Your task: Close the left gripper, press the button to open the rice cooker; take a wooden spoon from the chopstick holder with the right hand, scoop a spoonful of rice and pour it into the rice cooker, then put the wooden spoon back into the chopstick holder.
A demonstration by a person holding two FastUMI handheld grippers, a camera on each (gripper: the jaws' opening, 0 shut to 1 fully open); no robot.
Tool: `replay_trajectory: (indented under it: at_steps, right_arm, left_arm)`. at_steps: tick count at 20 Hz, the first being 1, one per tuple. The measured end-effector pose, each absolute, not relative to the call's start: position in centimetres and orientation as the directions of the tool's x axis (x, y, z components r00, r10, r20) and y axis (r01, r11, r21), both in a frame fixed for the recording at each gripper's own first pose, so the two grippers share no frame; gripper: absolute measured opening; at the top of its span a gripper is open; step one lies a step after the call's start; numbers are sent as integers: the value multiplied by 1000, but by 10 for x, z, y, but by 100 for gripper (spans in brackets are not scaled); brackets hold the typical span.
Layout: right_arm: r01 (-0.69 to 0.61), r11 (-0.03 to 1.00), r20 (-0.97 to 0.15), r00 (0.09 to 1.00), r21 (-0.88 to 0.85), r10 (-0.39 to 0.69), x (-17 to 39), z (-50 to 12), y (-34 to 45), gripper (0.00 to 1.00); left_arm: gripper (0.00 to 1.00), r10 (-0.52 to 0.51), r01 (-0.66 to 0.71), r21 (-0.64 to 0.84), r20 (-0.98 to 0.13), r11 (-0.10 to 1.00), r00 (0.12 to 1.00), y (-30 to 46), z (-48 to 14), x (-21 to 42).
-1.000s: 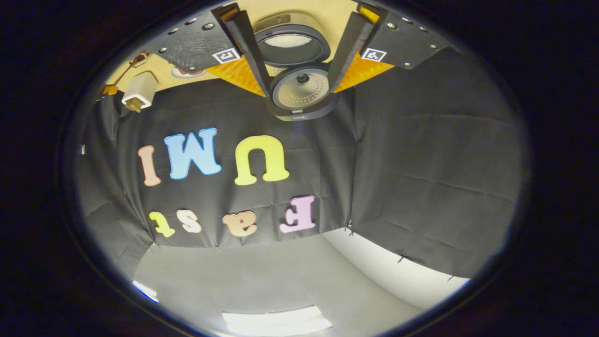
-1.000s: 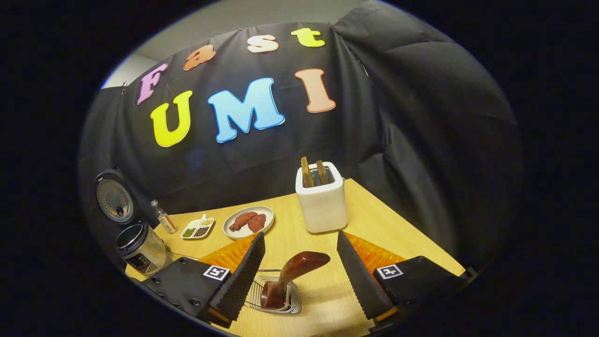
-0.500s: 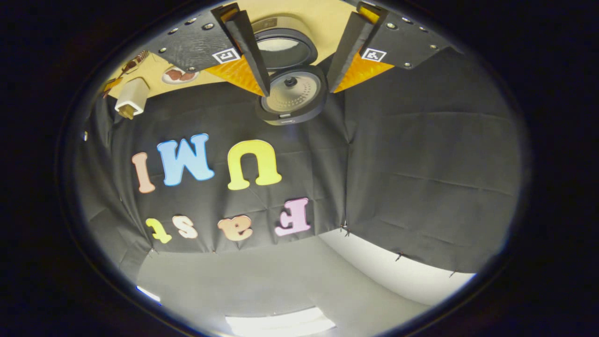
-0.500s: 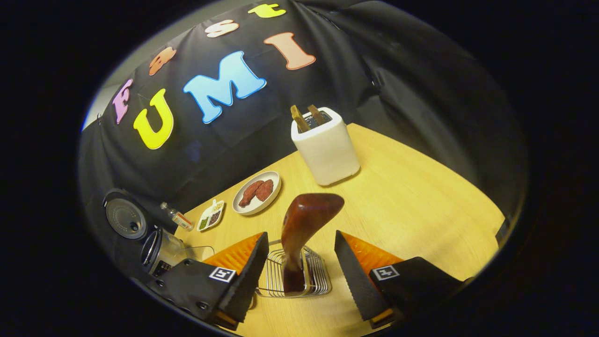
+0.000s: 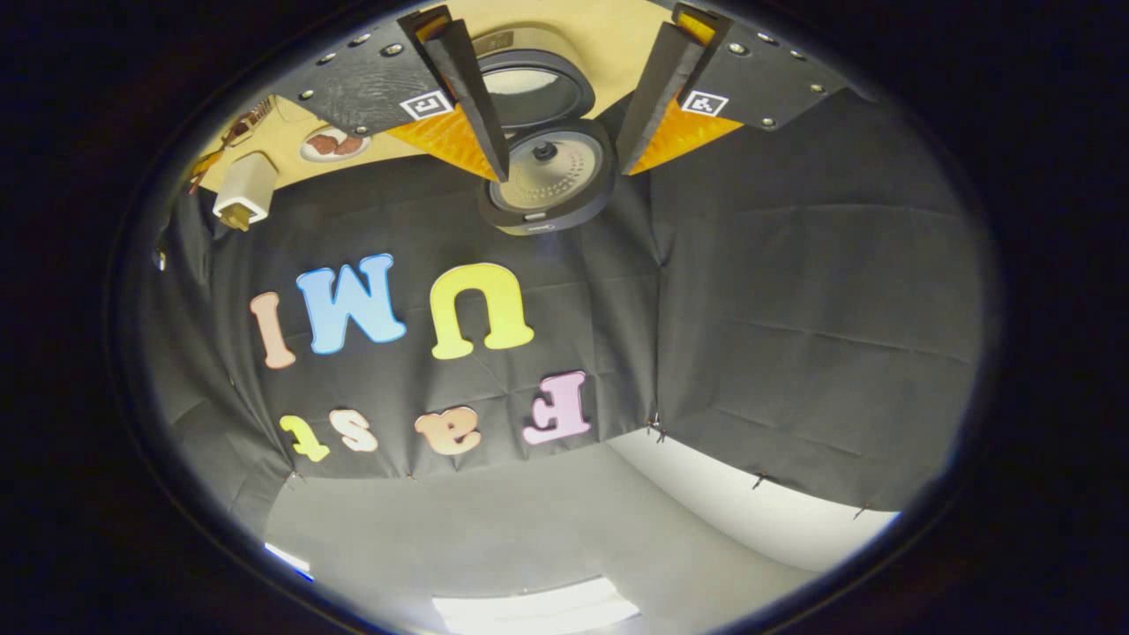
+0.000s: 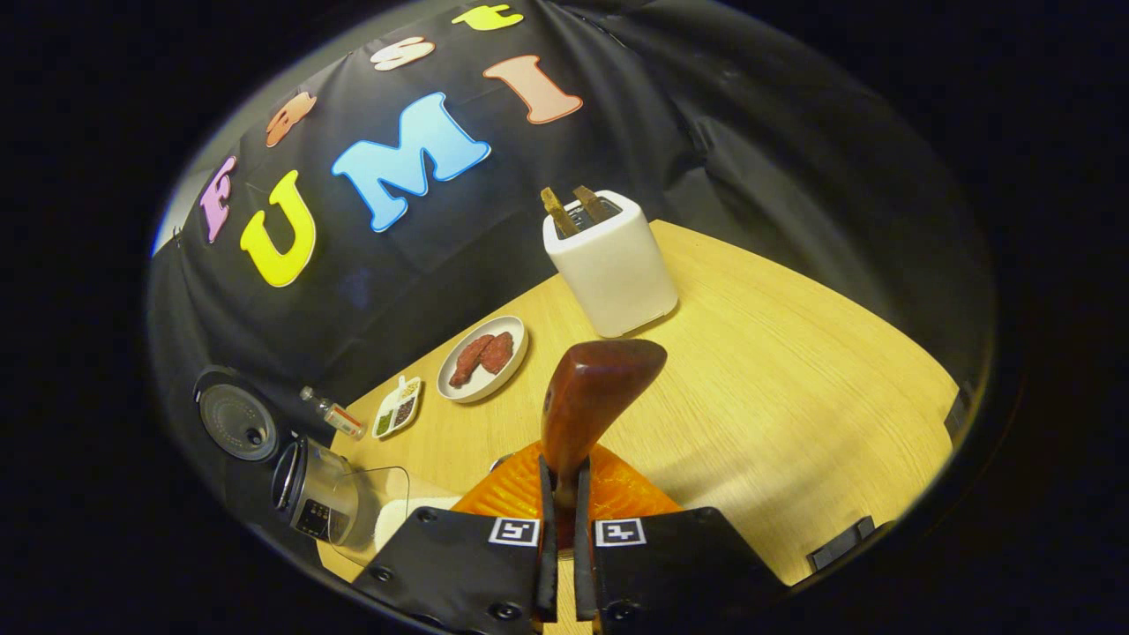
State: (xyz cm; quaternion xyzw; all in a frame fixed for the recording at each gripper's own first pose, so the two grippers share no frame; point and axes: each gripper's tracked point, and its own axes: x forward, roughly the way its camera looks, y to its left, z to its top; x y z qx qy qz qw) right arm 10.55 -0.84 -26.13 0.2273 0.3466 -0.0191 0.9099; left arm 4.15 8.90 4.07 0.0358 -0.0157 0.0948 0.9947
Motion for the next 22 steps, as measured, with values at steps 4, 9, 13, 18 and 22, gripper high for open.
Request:
replay_trajectory:
  at_steps: [4,9,13,18,22]
  right_arm:
    - [138,930,-583,807,339,93,111,-231,-4,9]
    - [95,964,-502,864,248,44,116,-186,0,9]
    - [41,983,-444,895,179,44,116,-154,20,8]
    - [-49,997,-386,920,63,69,114,-126,62,6]
    - [-120,992,-360,925,33,123,115,-120,103,7]
  left_arm:
    - [78,187,-189,45,47,981,981,97,41,51]
    - [77,162,-163,20,52,986,985,99,33,60]
    - [76,141,-142,4,42,990,989,102,23,70]
    - [77,136,-136,-23,21,990,990,117,9,79]
    - [78,144,-144,-30,15,989,989,133,2,84]
